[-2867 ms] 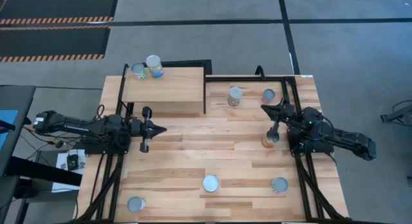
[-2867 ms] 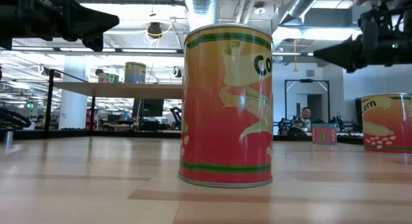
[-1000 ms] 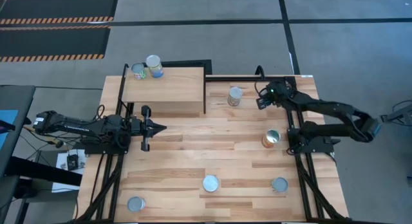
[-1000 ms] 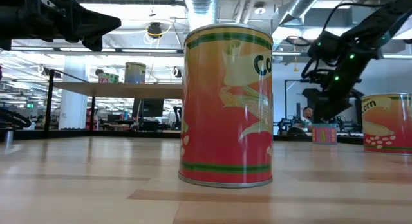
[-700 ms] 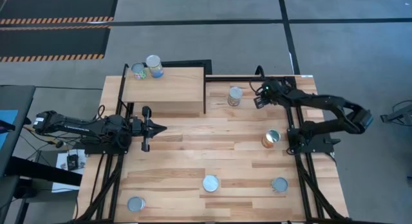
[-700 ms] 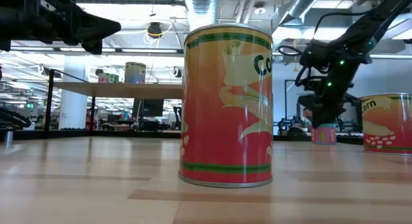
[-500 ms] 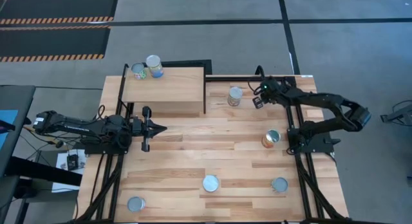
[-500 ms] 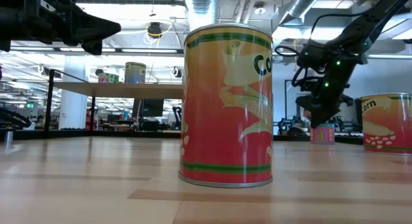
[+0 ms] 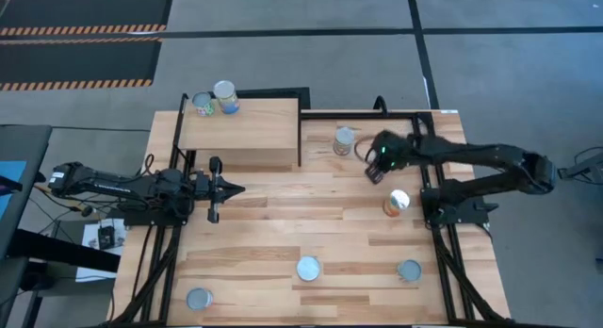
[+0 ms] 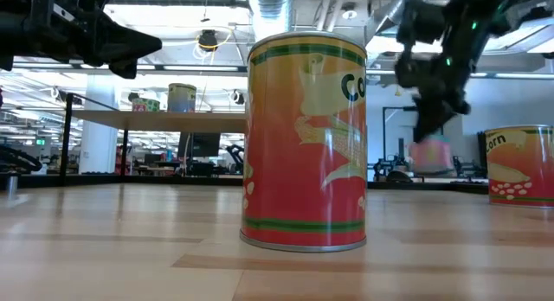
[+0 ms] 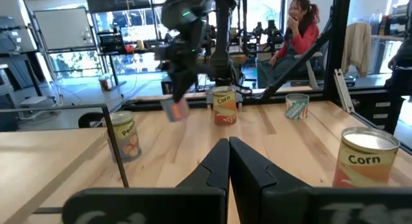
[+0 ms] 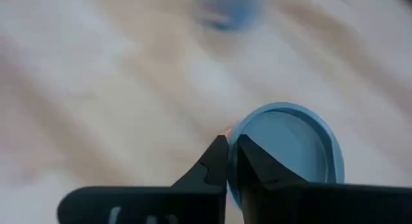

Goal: Pick and place cans onto a shelf
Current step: Put the red can on the shelf

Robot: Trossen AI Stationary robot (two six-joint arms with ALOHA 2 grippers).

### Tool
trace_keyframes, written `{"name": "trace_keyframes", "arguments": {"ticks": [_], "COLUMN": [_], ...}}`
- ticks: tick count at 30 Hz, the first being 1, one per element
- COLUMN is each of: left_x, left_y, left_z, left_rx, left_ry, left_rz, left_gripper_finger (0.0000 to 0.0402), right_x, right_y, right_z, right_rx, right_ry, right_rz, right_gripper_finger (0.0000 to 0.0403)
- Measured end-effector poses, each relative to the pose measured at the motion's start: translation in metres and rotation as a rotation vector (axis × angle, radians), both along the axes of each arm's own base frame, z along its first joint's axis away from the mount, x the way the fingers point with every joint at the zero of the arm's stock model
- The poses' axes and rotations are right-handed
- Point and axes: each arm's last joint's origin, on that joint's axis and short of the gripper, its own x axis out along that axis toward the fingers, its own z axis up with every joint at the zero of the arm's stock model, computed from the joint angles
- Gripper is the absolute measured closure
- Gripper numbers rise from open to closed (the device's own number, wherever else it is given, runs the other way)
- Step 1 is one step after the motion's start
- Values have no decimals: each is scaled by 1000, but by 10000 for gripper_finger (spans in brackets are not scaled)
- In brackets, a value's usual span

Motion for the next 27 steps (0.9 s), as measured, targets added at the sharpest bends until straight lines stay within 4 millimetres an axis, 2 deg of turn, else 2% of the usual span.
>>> {"name": "trace_keyframes", "arguments": {"ticks": [4, 7, 11, 16, 20, 27], "left_x": [0, 0, 0, 0, 0, 0], "left_y": [0, 0, 0, 0, 0, 0], "left_z": [0, 0, 0, 0, 0, 0], "left_rx": [-1, -5, -7, -7, -7, -7], "left_ry": [0, -1, -1, -1, -1, 4], "left_rz": [0, 0, 0, 0, 0, 0], "left_gripper_finger": [401, 401, 401, 401, 401, 401], "right_x": [37, 63, 98, 149, 189, 242], "right_y": [41, 63, 81, 89, 90, 81], "right_z": [3, -5, -23, -35, -35, -33], "right_rx": [-19, -25, -42, -111, -169, -248], "right_ry": [-203, -301, -268, -200, -179, -137], "right_rz": [186, 288, 373, 478, 568, 654], "right_gripper_finger": [382, 381, 378, 378, 377, 377]}}
